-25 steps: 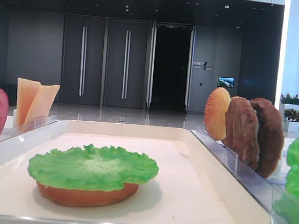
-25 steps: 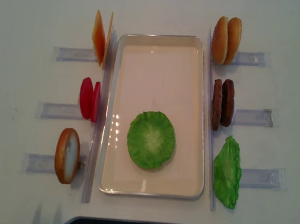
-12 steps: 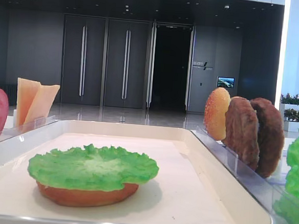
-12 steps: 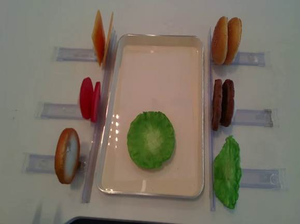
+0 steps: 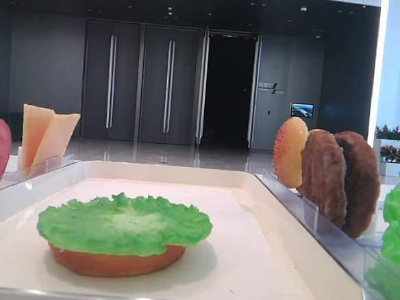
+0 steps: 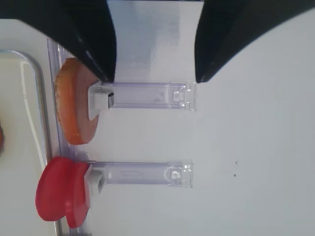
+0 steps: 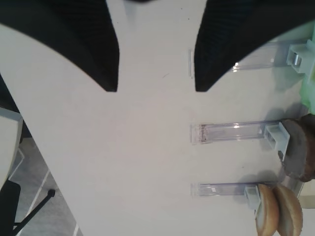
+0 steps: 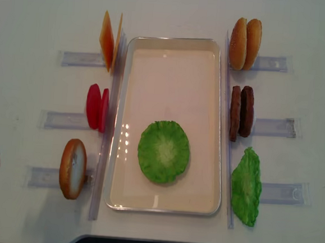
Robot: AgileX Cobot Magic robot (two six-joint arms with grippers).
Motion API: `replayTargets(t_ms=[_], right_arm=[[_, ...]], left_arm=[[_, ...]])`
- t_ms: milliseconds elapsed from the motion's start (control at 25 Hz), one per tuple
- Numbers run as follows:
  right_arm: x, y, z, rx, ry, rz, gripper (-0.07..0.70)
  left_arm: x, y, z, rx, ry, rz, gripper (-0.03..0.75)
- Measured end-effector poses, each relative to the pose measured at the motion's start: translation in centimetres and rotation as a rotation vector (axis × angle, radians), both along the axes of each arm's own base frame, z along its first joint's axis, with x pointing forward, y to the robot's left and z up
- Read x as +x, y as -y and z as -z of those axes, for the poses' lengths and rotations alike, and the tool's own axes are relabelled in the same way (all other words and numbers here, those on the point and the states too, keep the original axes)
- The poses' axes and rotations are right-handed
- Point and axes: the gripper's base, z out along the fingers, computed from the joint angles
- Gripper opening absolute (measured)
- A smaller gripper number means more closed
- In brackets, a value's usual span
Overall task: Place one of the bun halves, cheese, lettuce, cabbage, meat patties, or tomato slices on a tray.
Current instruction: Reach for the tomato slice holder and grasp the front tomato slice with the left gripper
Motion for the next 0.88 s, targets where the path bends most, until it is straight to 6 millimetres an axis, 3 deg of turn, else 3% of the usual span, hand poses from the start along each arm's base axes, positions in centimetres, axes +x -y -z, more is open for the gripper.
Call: replayTargets(t_ms=[280, 480, 640, 880], right_arm=[[0.0, 0.0, 0.0, 0.0, 0.0, 0.0, 0.365], [0.0, 0.0, 0.0, 0.0, 0.0, 0.0, 0.365], [0.0, 0.0, 0.0, 0.0, 0.0, 0.0, 0.365], [0.0, 0.0, 0.0, 0.0, 0.0, 0.0, 0.365]], left_arm=[[8.8, -0.4, -0.3, -0.01, -0.202, -0.001, 0.391], [14.1, -0.6, 0.9, -0.014, -0.281, 0.0, 0.391], [16.8, -0.7, 1.8, -0.015, -0.302, 0.0, 0.391], [18.8, -0.8, 2.9, -0.027, -0.338, -0.001, 0.391]])
